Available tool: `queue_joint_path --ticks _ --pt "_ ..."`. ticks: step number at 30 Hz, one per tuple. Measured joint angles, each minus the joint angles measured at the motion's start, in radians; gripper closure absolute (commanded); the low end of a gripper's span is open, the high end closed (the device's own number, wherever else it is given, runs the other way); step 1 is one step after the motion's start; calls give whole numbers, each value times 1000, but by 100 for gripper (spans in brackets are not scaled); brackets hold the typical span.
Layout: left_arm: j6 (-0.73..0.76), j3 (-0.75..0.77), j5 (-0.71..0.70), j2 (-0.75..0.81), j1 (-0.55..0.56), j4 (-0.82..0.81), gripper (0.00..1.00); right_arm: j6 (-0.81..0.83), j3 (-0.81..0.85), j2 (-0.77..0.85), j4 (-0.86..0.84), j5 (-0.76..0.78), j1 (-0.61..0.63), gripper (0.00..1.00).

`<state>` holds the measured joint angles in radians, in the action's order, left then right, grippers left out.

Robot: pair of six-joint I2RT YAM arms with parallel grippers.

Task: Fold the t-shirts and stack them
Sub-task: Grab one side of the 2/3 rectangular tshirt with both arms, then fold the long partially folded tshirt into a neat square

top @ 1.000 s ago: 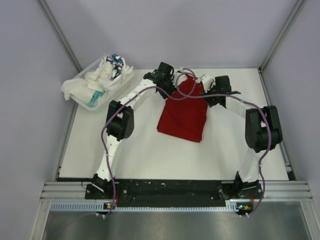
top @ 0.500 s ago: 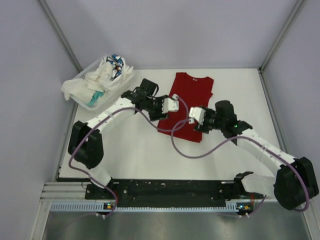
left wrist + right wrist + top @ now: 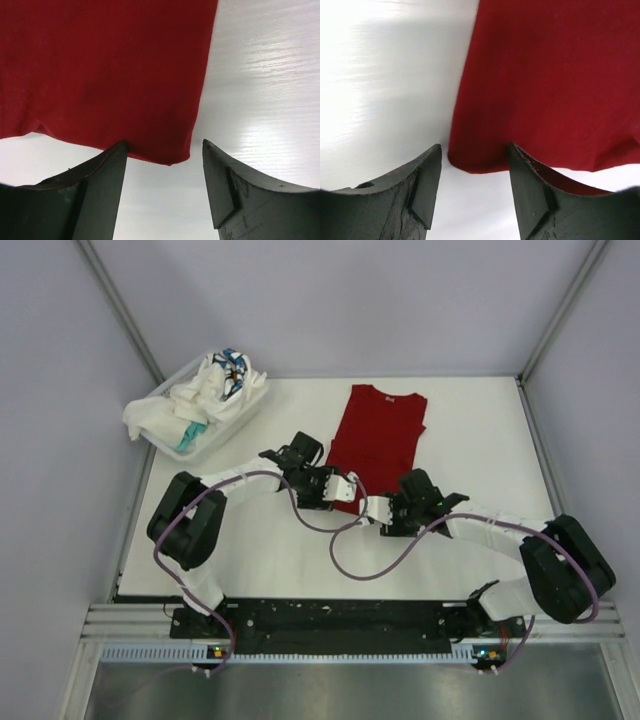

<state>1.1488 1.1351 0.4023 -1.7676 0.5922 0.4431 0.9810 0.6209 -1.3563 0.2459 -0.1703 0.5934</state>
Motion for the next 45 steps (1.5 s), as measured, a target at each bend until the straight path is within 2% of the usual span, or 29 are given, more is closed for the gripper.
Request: queue_joint_path --ticks 2,4,7,8,9,16,20,25,29,33,36,39,42,45 --pt "0 0 -11 -13 0 -17 39 3 16 -26 -9 20 0 48" --pt "-1 2 -23 -27 0 -22 51 5 31 -51 -24 42 0 55" --pt "-7 15 -36 -56 2 -23 80 12 42 -79 -42 63 1 84" --pt "-8 23 -39 -66 2 -18 94 15 44 -87 -44 73 0 92" --pt "-10 31 -43 -76 2 -13 100 13 45 -95 -44 80 0 99" --pt "-29 74 -61 -90 6 49 100 2 69 -104 0 116 4 100" --pt "-37 68 -51 -60 22 117 100 -23 69 -20 130 133 60 100" --pt "-23 14 -8 109 53 299 100 -90 74 206 333 119 211 100" --pt "-21 -15 55 266 51 468 100 -159 114 374 520 51 341 100" --pt "-13 -24 146 412 51 643 100 -233 148 491 618 -32 387 100" --pt "-28 10 189 443 53 722 100 -272 167 538 655 -55 388 100" --pt "-92 101 190 405 49 749 100 -308 215 536 676 -62 367 100" --pt "-168 220 182 312 26 751 100 -336 251 535 675 -97 264 100" --pt "-245 354 185 182 -9 747 100 -350 252 517 667 -117 95 100"
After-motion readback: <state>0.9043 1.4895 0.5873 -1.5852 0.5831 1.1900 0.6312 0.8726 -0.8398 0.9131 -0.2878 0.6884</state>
